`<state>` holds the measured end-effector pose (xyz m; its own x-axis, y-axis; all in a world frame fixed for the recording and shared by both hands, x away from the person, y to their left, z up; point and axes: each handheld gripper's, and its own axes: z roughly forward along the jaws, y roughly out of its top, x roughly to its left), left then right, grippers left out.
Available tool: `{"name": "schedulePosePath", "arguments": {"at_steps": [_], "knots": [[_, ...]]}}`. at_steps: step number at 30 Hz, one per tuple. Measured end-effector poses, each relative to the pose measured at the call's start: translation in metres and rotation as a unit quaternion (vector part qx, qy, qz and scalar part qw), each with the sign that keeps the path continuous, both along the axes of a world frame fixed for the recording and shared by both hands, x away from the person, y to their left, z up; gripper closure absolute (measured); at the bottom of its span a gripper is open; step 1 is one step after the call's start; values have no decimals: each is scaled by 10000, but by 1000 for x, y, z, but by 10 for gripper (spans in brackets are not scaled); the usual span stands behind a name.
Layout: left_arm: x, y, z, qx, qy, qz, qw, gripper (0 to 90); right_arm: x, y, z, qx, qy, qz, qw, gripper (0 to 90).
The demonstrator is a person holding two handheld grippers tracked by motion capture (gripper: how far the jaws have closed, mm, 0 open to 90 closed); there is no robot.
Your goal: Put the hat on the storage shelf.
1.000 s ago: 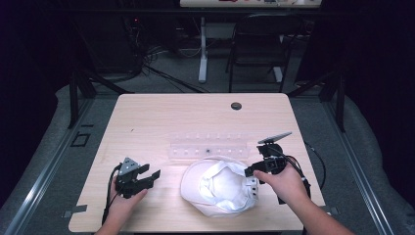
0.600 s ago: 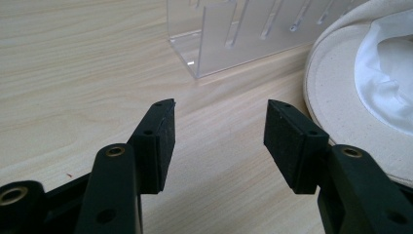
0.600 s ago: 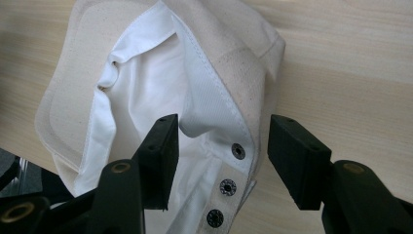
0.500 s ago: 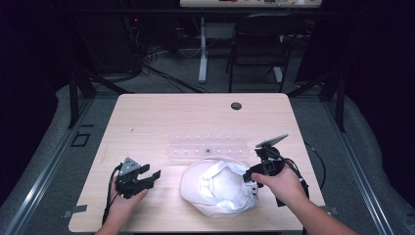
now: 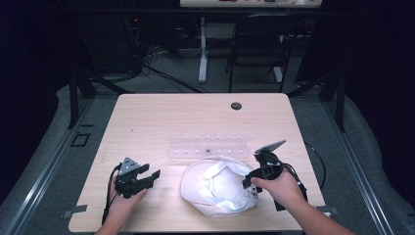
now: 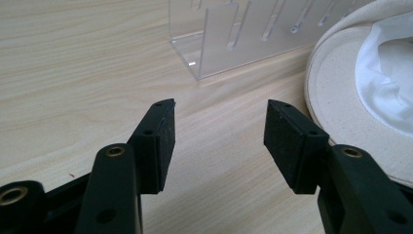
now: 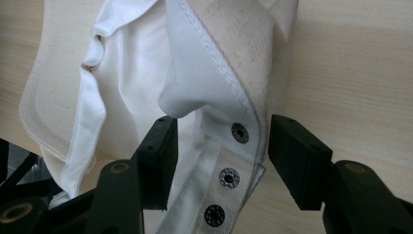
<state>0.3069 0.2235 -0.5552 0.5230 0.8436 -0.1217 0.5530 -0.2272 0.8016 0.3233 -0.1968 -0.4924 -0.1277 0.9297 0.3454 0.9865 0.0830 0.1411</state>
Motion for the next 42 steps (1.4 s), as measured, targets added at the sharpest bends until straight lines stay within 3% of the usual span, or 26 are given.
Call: {"name": "schedulePosePath", "arguments": {"at_steps": [5,14,20,21,25,33,42], "knots": [[0,1,0,-6,-20,19,10000,459,3,-3,-8,15,252,64,9997,456],[0,1,0,-7,-28,14,10000,459,2,-2,-17,279,424,-43,9987,492],[1,1,0,-4,-17,30,10000,458,2,1,-7,292,312,-210,9989,619],[1,1,0,-2,-18,28,10000,459,3,-1,-3,258,428,-128,9987,643],[1,1,0,2,-18,23,10000,459,4,-1,3,240,391,-205,9987,711],[1,1,0,3,-17,31,10000,458,6,3,10,-47,370,-31,9993,786],[0,1,-1,-7,-12,28,10000,459,11,6,22,-67,401,-52,9992,823]]}}
